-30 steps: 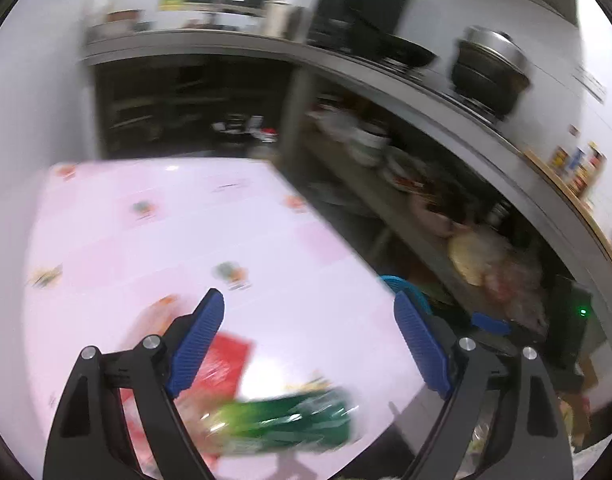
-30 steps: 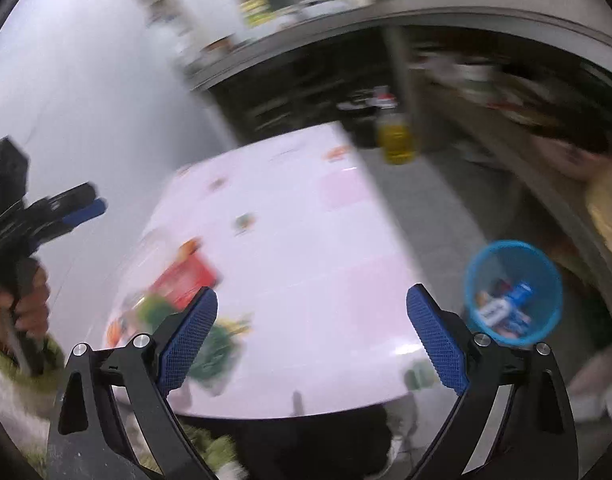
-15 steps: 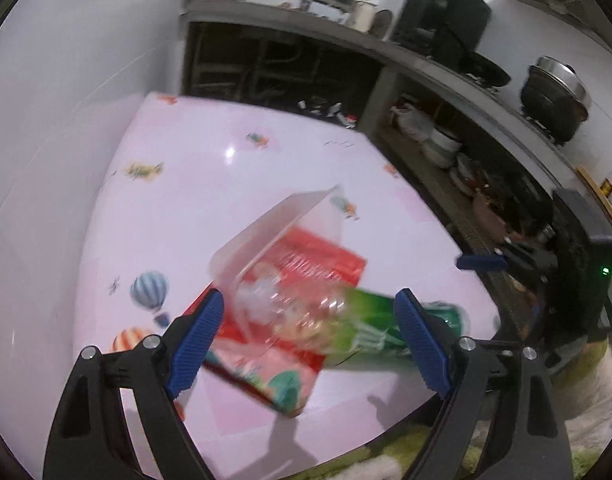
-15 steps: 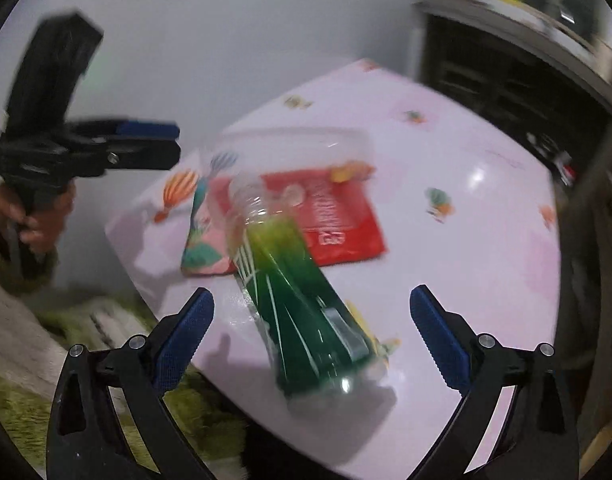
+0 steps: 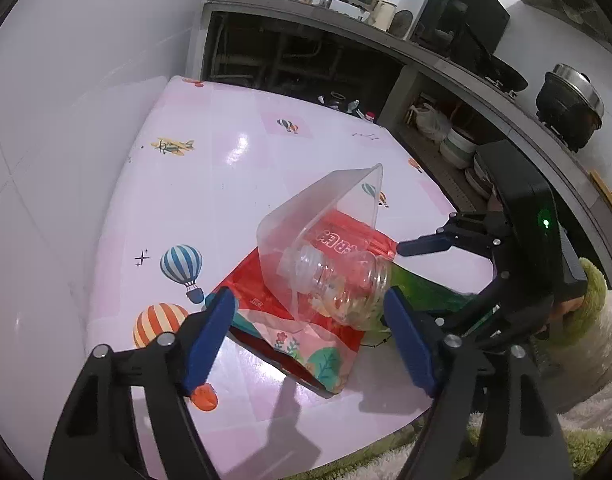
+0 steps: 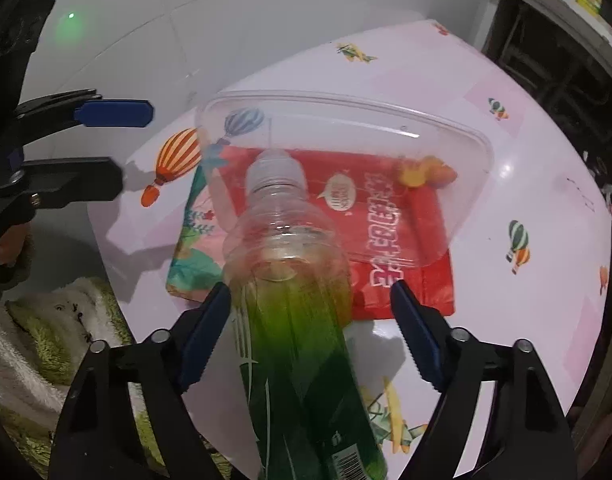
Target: Collect trash
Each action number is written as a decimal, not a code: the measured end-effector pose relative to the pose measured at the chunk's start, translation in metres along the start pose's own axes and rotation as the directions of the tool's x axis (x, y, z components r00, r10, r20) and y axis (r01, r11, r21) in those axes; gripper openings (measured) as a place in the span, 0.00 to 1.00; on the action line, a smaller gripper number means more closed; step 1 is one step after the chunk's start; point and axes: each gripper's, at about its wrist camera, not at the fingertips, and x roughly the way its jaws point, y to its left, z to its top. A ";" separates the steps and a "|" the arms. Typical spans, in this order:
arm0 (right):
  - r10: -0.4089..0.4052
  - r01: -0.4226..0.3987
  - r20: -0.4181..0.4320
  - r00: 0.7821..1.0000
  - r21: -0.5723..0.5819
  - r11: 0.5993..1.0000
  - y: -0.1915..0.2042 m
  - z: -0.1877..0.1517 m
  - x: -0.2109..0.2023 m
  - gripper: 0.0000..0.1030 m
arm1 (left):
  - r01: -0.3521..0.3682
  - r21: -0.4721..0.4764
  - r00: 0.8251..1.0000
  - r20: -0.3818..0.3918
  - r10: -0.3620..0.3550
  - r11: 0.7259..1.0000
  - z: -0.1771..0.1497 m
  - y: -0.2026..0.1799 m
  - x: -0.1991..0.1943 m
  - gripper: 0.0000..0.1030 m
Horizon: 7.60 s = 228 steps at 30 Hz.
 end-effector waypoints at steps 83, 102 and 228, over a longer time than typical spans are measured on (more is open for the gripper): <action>0.069 -0.065 0.016 0.997 0.589 0.805 -0.095 -0.050 -0.009 0.65 | -0.082 -0.092 0.995 0.049 0.086 0.992 0.047 0.020 0.027 0.44; -0.058 0.044 0.000 0.998 0.650 0.758 -0.103 -0.070 -0.023 0.65 | -0.129 0.294 0.989 -0.028 0.143 0.947 0.032 -0.055 0.072 0.49; 0.054 -0.149 0.155 0.986 0.711 0.687 -0.142 -0.116 -0.027 0.65 | -0.281 0.238 0.957 -0.001 0.290 0.930 0.093 -0.094 0.102 0.42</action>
